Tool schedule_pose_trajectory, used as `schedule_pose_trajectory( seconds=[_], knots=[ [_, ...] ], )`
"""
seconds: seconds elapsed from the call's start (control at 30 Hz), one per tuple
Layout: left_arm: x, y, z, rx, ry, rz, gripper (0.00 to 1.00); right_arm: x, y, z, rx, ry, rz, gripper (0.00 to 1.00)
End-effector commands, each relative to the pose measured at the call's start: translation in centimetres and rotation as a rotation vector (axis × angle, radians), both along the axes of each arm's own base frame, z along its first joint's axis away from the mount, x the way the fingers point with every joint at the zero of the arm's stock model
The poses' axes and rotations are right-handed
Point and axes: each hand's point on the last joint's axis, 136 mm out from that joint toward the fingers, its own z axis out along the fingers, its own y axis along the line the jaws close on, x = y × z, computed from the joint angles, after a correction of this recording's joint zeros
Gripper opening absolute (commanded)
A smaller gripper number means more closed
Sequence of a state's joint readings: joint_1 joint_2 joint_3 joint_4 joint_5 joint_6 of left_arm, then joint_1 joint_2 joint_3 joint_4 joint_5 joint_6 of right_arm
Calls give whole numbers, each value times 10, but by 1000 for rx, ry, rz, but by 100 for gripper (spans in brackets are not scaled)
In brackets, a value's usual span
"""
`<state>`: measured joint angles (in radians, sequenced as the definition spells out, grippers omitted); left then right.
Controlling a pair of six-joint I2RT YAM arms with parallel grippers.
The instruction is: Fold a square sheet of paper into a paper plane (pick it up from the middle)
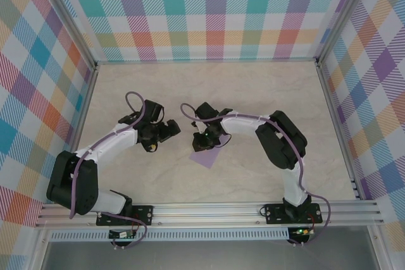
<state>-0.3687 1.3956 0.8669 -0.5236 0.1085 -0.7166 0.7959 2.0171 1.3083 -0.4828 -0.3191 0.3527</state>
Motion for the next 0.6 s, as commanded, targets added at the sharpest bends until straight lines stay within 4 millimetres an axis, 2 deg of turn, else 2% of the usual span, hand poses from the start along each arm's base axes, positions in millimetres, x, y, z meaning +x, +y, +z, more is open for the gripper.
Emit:
schedule_pose_trajectory(
  seconds=[0.0,0.03,0.1,0.17,0.23,0.3,0.37,0.43,0.57],
  knots=[
    [-3,9,1,18,4,5,100,-51,-35,-9,-68,41,260,16],
    [-3,8,0,13,6,5,100,-56,-43,-9,-82,25,304,16],
    [-3,3,0,-12,7,-5,100,-53,-57,-2,-125,-50,345,14],
    [-3,-3,-1,-41,8,-22,100,-39,-55,13,-115,-122,310,16],
    [-4,-9,-1,-70,11,-46,100,-22,-42,34,-62,-160,209,25],
    [-5,-15,1,-99,17,-69,100,-3,-36,47,-31,-180,64,39],
    [-8,-19,2,-116,20,-84,100,12,-39,47,-57,-197,-58,47],
    [-11,-22,2,-127,25,-92,100,17,-48,42,-107,-190,-143,51],
    [-15,-14,-2,-89,34,-71,100,3,-57,31,-215,-176,-133,60]
  ],
)
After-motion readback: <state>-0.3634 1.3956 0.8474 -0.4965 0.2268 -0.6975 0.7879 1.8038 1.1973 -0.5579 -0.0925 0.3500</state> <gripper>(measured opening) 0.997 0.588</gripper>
